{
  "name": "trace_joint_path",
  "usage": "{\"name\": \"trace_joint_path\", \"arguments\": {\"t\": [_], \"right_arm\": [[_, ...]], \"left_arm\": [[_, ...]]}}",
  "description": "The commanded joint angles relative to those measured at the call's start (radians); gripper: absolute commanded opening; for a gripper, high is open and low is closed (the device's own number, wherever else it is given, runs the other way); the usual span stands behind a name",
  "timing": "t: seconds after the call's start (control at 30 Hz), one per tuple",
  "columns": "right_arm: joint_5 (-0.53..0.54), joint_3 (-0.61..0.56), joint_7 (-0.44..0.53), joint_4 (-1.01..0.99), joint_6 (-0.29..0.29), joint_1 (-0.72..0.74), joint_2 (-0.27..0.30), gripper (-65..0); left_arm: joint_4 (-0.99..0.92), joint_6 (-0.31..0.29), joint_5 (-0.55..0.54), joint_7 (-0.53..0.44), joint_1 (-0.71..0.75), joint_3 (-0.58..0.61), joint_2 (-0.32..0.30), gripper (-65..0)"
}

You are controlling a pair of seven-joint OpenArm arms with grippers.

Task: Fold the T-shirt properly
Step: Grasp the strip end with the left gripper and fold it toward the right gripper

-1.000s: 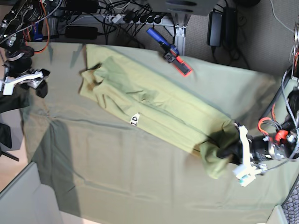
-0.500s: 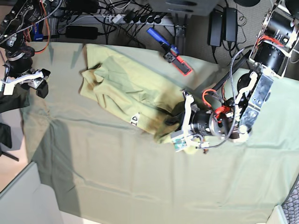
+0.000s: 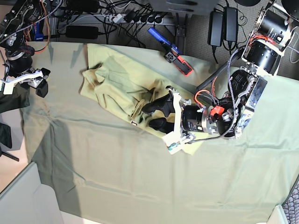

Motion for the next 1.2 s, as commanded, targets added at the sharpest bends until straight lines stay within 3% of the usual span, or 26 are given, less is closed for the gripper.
{"name": "trace_joint_path", "arguments": {"t": [0.0, 0.2, 0.4, 0.63, 0.9, 1.17], "right_arm": [[0.015, 0.007, 0.019, 0.015, 0.047, 0.005, 0.02, -20.5], [0.022, 0.008, -0.036, 0.0, 0.015, 0.005, -0.005, -20.5], [0.11, -0.01, -0.084, -0.122, 0.037, 0.005, -0.079, -20.5], [0.196, -0.116, -0.116, -0.142, 0.098, 0.0, -0.189, -20.5], [0.262, -0.187, -0.172, -0.142, 0.111, -0.001, -0.22, -20.5], [0.238, -0.19, -0.172, -0.142, 0.113, -0.001, -0.229, -20.6]], "left_arm": [[0.015, -0.006, -0.034, -0.005, -0.024, -0.003, 0.021, -28.5], [0.016, -0.006, -0.035, 0.003, -0.024, -0.021, 0.045, -28.5], [0.016, -0.006, -0.034, 0.042, -0.024, -0.145, 0.042, -28.5], [0.016, -0.006, -0.055, 0.042, -0.024, -0.2, -0.048, -28.5], [0.016, -0.006, -0.055, 0.042, -0.021, -0.201, -0.114, -28.5], [0.016, -0.006, -0.076, 0.035, -0.021, -0.201, -0.116, -28.5]]}}
